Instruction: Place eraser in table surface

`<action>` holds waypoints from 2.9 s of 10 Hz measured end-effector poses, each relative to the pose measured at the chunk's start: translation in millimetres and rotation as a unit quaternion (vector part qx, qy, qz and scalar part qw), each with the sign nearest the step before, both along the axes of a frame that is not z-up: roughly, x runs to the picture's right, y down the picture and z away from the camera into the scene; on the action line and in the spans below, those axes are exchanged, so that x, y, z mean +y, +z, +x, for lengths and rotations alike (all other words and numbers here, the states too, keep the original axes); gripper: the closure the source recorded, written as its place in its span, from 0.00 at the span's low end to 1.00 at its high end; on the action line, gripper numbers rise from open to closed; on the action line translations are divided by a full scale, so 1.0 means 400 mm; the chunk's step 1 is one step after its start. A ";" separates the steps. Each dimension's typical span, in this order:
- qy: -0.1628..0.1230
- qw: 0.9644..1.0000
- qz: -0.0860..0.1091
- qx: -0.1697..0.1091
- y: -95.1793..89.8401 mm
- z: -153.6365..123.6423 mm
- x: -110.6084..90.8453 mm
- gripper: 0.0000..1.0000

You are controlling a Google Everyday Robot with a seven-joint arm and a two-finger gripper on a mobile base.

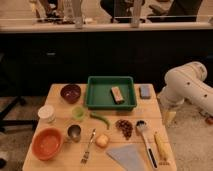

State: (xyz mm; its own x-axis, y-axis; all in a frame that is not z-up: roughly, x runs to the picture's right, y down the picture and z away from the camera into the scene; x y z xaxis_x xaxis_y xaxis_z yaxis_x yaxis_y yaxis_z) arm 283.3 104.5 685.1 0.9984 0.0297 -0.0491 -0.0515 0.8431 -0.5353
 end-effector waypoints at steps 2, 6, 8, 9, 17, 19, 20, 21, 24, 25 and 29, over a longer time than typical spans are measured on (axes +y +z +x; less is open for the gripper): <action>0.000 1.000 0.000 0.000 0.000 0.000 0.000 0.20; 0.000 1.000 0.000 0.000 0.000 0.000 0.000 0.20; 0.000 1.000 0.000 0.000 0.000 0.000 0.000 0.20; 0.000 1.000 0.000 0.000 0.000 0.000 0.000 0.20; 0.000 1.000 0.000 0.000 0.000 0.000 0.000 0.20; 0.000 1.000 0.000 0.000 0.000 0.000 0.000 0.20; 0.000 1.000 0.000 0.000 0.000 0.000 0.000 0.20; 0.000 1.000 0.000 0.000 0.000 0.000 0.000 0.20; 0.001 1.000 0.000 0.001 -0.001 0.001 -0.001 0.20; 0.007 1.000 0.000 0.007 0.000 0.008 -0.003 0.20; 0.058 0.997 0.024 0.049 0.012 0.001 -0.032 0.20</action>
State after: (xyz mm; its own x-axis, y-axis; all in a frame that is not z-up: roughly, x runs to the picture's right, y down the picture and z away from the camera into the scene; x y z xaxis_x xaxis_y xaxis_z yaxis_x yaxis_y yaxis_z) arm 283.6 91.6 690.0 0.9786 0.1494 -0.1412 -0.1997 0.8534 -0.4815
